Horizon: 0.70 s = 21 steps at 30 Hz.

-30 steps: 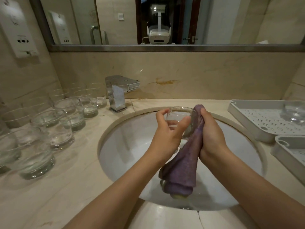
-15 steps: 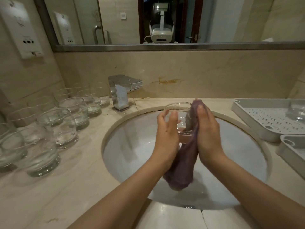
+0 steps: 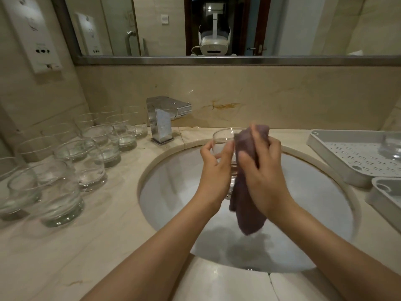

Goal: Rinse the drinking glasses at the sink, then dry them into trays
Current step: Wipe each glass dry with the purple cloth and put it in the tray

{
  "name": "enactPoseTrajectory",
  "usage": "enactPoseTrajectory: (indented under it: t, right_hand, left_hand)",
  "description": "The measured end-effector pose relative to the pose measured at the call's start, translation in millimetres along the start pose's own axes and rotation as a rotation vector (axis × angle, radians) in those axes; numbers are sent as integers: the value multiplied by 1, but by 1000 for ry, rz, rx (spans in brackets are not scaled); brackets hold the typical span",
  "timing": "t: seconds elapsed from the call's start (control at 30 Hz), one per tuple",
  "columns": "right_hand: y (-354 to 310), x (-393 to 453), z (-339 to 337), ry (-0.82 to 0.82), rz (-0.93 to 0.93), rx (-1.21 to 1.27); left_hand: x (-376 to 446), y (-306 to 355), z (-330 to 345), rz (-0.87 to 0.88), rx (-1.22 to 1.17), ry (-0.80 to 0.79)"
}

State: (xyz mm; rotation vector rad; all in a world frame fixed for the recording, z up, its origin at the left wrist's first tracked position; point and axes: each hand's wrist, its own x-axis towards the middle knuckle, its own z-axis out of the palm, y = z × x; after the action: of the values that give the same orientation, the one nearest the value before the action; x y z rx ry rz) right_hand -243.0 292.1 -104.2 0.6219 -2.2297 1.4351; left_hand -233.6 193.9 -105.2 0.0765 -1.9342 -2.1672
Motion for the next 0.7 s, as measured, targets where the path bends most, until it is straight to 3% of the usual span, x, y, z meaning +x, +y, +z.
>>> enactPoseTrajectory:
  t: [0.1,0.2,0.27,0.33,0.4,0.53,0.7]
  right_hand:
    - [4,-6,6,49,-186,-82]
    - [3,12,-10,122,29,292]
    - [7,26,-25,129,250,606]
    - [10,34,-37,158,384,757]
    - [10,37,-49,185,387,671]
    - [8,35,-61,97,199,327]
    - [2,29,-54,-168,107,418]
  left_hand:
    - [0,2,1,-4,-60,21]
    - [-3,7,3,31,-62,-42]
    - [-7,9,4,67,-49,-174]
    - [-7,9,1,121,30,-271]
    - [-5,12,-4,187,142,-311]
    - [0,14,-16,234,243,-292]
    - [5,18,-35,239,272,-229]
